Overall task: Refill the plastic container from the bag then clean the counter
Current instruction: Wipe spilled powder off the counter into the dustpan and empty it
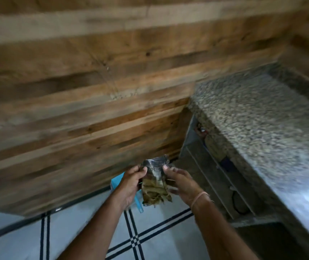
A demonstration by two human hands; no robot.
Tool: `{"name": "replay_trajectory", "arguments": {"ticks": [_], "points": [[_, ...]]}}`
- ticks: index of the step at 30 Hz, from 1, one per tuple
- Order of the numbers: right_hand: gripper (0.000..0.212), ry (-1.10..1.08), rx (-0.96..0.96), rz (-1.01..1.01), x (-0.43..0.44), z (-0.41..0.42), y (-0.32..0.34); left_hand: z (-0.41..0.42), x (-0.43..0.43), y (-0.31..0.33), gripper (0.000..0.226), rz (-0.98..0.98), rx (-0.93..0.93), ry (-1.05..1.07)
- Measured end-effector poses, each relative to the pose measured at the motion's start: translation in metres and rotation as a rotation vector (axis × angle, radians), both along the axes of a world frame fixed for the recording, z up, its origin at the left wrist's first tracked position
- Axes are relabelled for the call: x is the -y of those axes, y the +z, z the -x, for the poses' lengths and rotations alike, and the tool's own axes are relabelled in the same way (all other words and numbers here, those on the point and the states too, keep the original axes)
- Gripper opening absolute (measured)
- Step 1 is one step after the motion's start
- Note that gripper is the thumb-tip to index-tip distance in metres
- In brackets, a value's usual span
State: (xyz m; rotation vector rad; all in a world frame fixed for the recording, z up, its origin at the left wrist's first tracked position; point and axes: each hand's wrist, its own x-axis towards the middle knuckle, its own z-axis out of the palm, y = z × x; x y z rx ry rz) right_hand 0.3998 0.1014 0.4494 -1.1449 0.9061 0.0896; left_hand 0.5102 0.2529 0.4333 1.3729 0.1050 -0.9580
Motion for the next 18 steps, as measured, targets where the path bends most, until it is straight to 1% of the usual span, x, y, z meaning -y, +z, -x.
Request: {"name": "replay_trajectory", "arguments": {"ticks": [1,2,3,4,6,7,9,11,12,13,16,18], "points": [[0.030,-0.030,0.028,0.016,0.002,0.009,0.017,0.010,0.005,0.017,0.011,-0.016,0.027,-0.016],[0.027,-0.055,0.054,0.023,0.005,0.019,0.033,0.021,0.010,0.033,0.010,-0.032,0.051,-0.041],[0.029,-0.078,0.091,0.033,0.006,0.028,0.046,0.030,0.016,0.049,0.010,-0.031,0.069,-0.061],[0.036,-0.129,0.129,0.039,0.009,0.041,0.062,0.043,0.024,0.068,0.010,-0.019,0.104,-0.075],[0.051,-0.240,0.229,0.052,0.013,0.057,0.080,0.061,0.038,0.093,0.008,-0.021,0.195,-0.035],[0.053,-0.273,0.285,0.092,0.015,0.066,0.089,0.070,0.046,0.105,0.012,-0.036,0.260,-0.003],[0.045,-0.287,0.336,0.217,0.023,0.081,0.102,0.083,0.059,0.126,0.025,-0.064,0.415,0.007],[0.029,-0.249,0.370,0.335,0.037,0.099,0.115,0.092,0.078,0.140,0.018,-0.030,0.577,-0.116],[0.025,-0.212,0.386,0.377,0.042,0.103,0.118,0.090,0.084,0.141,0.016,-0.021,0.640,-0.188],[0.026,-0.182,0.404,0.411,0.050,0.107,0.123,0.088,0.094,0.143,0.022,-0.006,0.685,-0.257],[0.037,-0.121,0.312,0.497,0.073,0.114,0.133,0.080,0.124,0.148,0.036,-0.015,0.762,-0.435],[0.052,-0.127,0.210,0.607,0.088,0.112,0.127,0.075,0.146,0.147,0.043,-0.043,0.831,-0.513]]}}
